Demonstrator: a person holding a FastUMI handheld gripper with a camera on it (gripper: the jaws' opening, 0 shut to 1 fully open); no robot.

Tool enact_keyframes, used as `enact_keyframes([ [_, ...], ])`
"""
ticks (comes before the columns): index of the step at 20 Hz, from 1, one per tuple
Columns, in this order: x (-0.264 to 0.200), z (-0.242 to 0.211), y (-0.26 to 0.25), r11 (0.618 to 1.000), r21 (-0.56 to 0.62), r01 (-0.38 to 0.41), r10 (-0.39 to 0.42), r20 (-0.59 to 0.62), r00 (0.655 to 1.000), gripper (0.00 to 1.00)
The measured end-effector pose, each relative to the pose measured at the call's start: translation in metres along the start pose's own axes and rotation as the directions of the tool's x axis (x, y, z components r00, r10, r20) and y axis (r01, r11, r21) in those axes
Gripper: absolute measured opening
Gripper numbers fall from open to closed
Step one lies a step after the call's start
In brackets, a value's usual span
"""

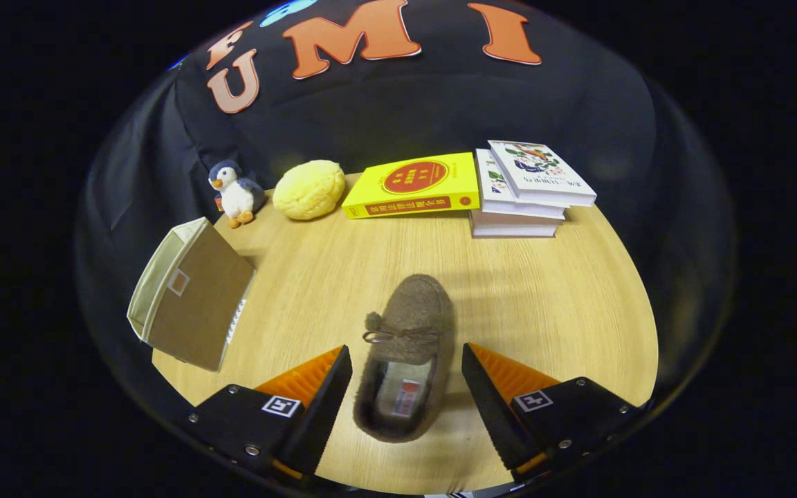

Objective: Open the storage box then place both shoes into the box .Put the left shoe in first, then the right shoe, with the right side of both shoes facing outward in a uniform manner.

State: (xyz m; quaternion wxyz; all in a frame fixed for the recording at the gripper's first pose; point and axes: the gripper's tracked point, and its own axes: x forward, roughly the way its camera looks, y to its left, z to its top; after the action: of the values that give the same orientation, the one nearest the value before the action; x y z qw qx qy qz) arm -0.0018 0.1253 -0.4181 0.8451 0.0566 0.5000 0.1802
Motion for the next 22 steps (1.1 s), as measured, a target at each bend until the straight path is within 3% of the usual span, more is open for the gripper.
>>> enact_keyframes([
  [6, 0.031, -0.028, -0.012, 0.998, -0.056, -0.012, 0.008, -0.079, 0.997, 0.86],
  [10, 0.057, -0.035, -0.026, 0.997, -0.073, 0.022, -0.028, -0.087, 0.996, 0.76],
  [12, 0.069, -0.033, -0.032, 0.997, -0.068, 0.044, -0.049, -0.080, 0.996, 0.67],
  [17, 0.082, -0.034, -0.025, 0.999, 0.009, 0.035, -0.034, -0.099, 0.994, 0.28],
  [22, 0.077, -0.035, -0.026, 0.996, 0.063, 0.056, -0.049, -0.117, 0.992, 0.10],
])
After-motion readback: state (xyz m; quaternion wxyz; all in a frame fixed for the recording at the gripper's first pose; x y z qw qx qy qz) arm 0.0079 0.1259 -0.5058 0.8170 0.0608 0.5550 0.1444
